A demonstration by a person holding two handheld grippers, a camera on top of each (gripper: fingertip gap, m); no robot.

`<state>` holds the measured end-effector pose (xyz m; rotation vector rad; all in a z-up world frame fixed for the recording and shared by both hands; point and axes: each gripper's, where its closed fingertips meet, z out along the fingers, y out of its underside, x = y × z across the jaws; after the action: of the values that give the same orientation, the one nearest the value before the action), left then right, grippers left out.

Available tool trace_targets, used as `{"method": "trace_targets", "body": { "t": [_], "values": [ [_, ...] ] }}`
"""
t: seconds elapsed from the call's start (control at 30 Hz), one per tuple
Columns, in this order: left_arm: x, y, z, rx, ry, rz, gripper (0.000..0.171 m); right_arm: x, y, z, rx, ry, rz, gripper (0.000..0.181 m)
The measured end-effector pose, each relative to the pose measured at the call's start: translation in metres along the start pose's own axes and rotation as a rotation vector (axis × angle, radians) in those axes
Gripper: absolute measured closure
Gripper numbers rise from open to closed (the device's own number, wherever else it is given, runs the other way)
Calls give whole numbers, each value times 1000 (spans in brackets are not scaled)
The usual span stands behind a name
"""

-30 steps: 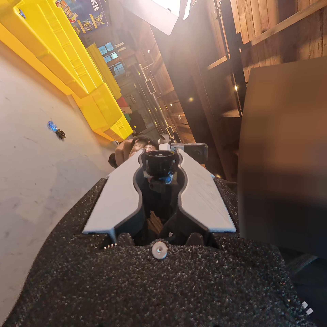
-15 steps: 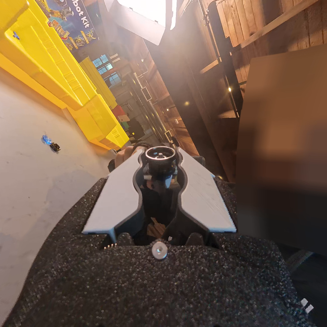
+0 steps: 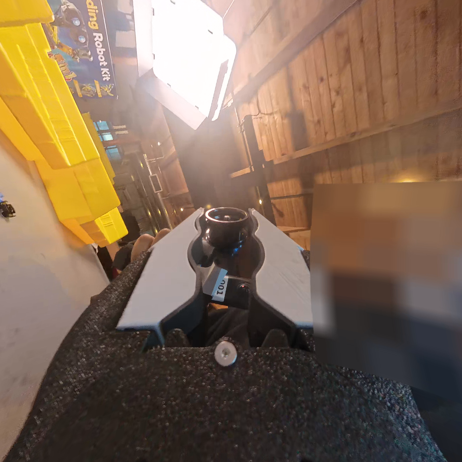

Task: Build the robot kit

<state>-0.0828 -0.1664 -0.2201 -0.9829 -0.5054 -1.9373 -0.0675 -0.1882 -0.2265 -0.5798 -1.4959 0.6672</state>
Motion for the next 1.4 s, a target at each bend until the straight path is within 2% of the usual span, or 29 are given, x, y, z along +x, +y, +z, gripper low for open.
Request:
{"method": "trace_targets", "body": {
  "t": [0.03, 0.1, 0.13, 0.23, 0.3, 0.33, 0.4, 0.5, 0.67, 0.83, 0.9, 0.97, 1.07, 1.17, 1.27, 1.4],
  "values": [
    [0, -2, 1, 26, 16, -15, 137, 3, 0, 0, 1, 12, 24, 175],
    [-3, -8, -3, 93, 30, -44, 141, 21, -1, -4, 20, 74, 86, 181],
    [-8, -9, -6, 109, 15, -46, 140, 27, -3, -6, 48, 53, 193, 181],
    [-15, 0, -1, 34, -47, 10, 140, -3, -10, 1, 47, -50, 122, 181],
    [-10, -8, 0, 26, -57, 79, 141, -4, -11, -1, 87, -123, 210, 181],
    [-13, -12, -2, 13, -98, 125, 140, 3, -7, -3, 90, -115, 229, 180],
    [-16, -17, -7, -6, -165, 201, 141, 4, 4, -4, 51, -148, 244, 159],
    [-23, -14, -7, -44, -230, 252, 140, -5, 18, 2, -33, -157, 145, 150],
    [-24, -10, -6, -39, -224, 221, 141, -7, 29, 8, -91, -133, 43, 171],
    [-21, -8, -5, -61, -203, 213, 140, -9, 25, 6, -63, -161, 85, 173],
    [-19, -2, -4, -127, -188, 238, 135, -1, 21, 2, -16, -169, 180, 174],
    [-18, 9, -4, -251, -187, 260, 126, 3, 19, -4, 18, -217, 277, 174],
    [-22, 27, -4, -423, -241, 376, 133, 7, 21, -10, 39, -247, 373, 174],
    [-28, 31, -6, -491, -333, 549, 146, 7, 23, -13, 28, -258, 373, 174],
    [-33, 25, -7, -463, -393, 625, 157, 8, 28, -10, -12, -219, 324, 174],
    [-33, 18, -6, -387, -435, 695, 158, 12, 31, -5, -52, -129, 258, 174]
  ]
}}
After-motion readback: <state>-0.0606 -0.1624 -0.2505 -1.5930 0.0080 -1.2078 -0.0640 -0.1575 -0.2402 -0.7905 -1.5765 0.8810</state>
